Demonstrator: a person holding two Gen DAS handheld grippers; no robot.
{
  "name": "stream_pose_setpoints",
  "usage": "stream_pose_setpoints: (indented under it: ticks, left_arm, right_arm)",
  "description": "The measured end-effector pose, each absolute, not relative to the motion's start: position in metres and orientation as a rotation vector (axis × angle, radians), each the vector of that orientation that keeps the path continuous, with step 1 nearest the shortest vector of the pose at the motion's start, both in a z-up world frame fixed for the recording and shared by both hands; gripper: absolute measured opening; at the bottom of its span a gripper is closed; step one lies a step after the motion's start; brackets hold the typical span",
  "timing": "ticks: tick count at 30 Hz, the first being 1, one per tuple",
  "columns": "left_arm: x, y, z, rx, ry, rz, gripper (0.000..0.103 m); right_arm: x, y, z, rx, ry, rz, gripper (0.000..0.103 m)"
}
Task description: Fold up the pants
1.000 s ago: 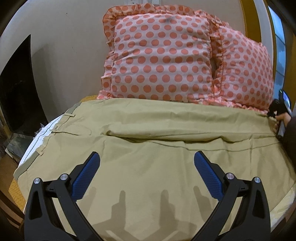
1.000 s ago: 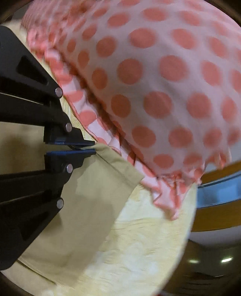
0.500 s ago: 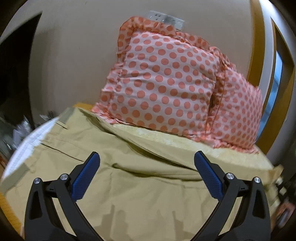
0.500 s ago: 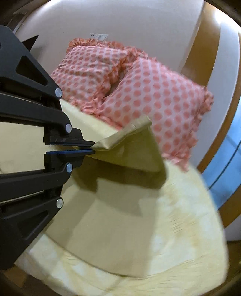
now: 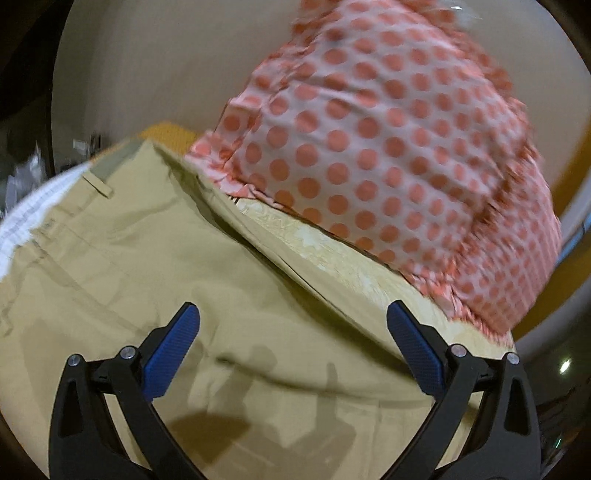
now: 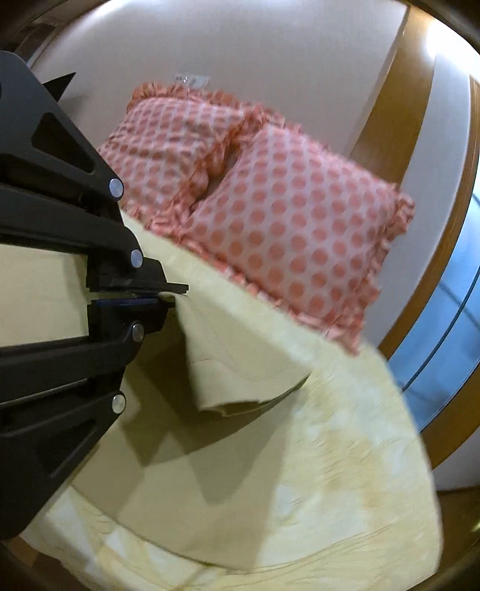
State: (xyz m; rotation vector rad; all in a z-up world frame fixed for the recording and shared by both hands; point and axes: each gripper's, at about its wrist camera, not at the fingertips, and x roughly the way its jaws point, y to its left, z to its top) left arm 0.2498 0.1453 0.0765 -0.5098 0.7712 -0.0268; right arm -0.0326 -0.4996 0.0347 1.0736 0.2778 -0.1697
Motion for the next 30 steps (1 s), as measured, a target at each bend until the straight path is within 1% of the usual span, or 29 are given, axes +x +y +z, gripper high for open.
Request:
stream_pose_setpoints:
  ticks: [2,4,6,7,8,9,10,11,14,17,19,21,23,27,29,30]
  left_arm:
    - [0.271,0.149,0.07,-0.548,0.809,-0.011,0.091]
    - [0.298,0.153,0.063,-0.582,0.845,0.028,0.088]
    - [0.322,0.152,0.059,-0.562,0.873,0.075,0.088]
    - [0.336,0.151,0.055,-0.538,0.901,0.097,0.084]
    - [0.345,0.151,0.051,-0.523,0.929,0.112,0.068]
    - [0.357,0.153,0.043,-0.519,0.973,0.134,0.056]
    - [0.363,0.157,0.035,-0.526,1.004,0.149,0.022]
    - [0.364,0.16,0.031,-0.547,1.014,0.14,0.008]
    - [0.337,0.166,0.045,-0.551,0.941,0.102,0.004]
    - [0.269,0.169,0.086,-0.528,0.8,0.033,0.004]
    - [0.195,0.176,0.103,-0.524,0.713,-0.016,0.004]
    - [0.138,0.18,0.099,-0.521,0.697,-0.026,0.004]
    - [0.084,0.182,0.08,-0.518,0.712,-0.012,0.004]
    - [0.031,0.183,0.044,-0.555,0.751,0.032,0.004]
    - [0.018,0.183,0.027,-0.563,0.77,0.044,0.005]
    - [0.014,0.186,0.023,-0.561,0.773,0.044,0.006]
  right_arm:
    - [-0.03,-0.502,0.041,1.074,0.265,-0.146,0.002]
    - [-0.028,-0.504,0.043,1.079,0.259,-0.134,0.002]
    - [-0.027,-0.505,0.043,1.077,0.255,-0.128,0.002]
    - [-0.027,-0.506,0.043,1.078,0.255,-0.126,0.002]
    - [-0.027,-0.506,0.043,1.082,0.254,-0.125,0.002]
    - [-0.027,-0.506,0.043,1.084,0.253,-0.123,0.002]
    - [-0.027,-0.507,0.044,1.082,0.252,-0.122,0.002]
    - [-0.026,-0.508,0.046,1.078,0.25,-0.121,0.002]
    - [-0.025,-0.511,0.054,1.063,0.245,-0.121,0.002]
    - [-0.038,-0.514,0.066,1.028,0.214,-0.139,0.002]
    - [-0.051,-0.516,0.069,1.006,0.203,-0.168,0.002]
    - [-0.062,-0.518,0.066,1.003,0.206,-0.195,0.002]
    - [-0.07,-0.519,0.059,1.005,0.224,-0.223,0.002]
    - [-0.083,-0.516,0.043,0.99,0.282,-0.297,0.002]
    - [-0.088,-0.513,0.039,0.962,0.307,-0.342,0.002]
    - [-0.091,-0.511,0.039,0.948,0.317,-0.362,0.005]
